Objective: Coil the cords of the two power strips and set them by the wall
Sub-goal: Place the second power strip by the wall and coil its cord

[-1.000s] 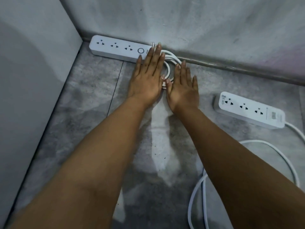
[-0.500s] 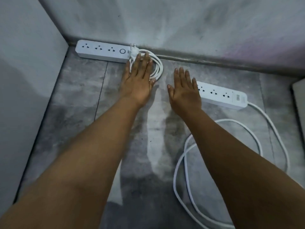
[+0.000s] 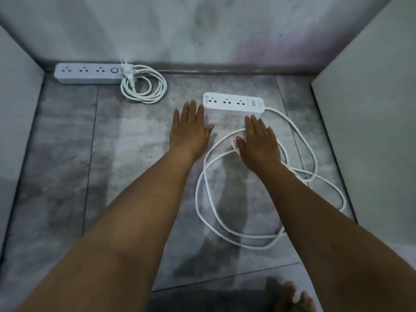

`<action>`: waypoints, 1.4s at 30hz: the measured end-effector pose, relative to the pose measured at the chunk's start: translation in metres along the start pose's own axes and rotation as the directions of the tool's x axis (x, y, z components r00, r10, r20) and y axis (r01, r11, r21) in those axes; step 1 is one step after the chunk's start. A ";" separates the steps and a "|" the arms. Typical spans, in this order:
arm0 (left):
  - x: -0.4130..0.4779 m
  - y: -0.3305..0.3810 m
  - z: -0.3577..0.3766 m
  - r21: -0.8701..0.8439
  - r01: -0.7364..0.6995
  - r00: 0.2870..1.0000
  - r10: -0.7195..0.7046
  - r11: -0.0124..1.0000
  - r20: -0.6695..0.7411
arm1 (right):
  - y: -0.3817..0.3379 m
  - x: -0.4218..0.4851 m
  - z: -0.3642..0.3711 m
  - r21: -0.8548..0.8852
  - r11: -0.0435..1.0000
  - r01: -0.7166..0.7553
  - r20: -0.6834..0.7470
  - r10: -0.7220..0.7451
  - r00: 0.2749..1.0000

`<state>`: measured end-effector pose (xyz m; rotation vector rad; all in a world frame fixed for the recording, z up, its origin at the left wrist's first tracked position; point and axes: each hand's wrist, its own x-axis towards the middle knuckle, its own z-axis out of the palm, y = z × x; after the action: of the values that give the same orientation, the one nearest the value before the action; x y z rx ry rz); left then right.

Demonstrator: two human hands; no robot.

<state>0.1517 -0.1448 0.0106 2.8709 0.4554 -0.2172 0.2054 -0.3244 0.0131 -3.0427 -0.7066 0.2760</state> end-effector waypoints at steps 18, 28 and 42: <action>0.107 0.060 0.022 0.028 0.014 1.000 -0.014 1.000 0.004 | 0.099 0.112 0.002 0.081 0.991 0.103 -0.067 -0.098 0.993; 0.133 0.043 0.026 0.110 -0.045 0.997 0.053 0.993 -0.064 | 0.099 0.142 0.015 0.135 0.975 0.174 -0.047 -0.169 0.984; 0.152 -0.005 -0.033 0.067 -0.071 0.909 0.092 0.995 -0.406 | 0.048 0.202 -0.049 0.164 0.937 0.309 -0.364 -0.234 0.901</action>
<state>0.2967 -0.0883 0.0141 2.9752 0.4025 0.4032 0.4137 -0.2774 0.0252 -2.6375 -0.9827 -0.1642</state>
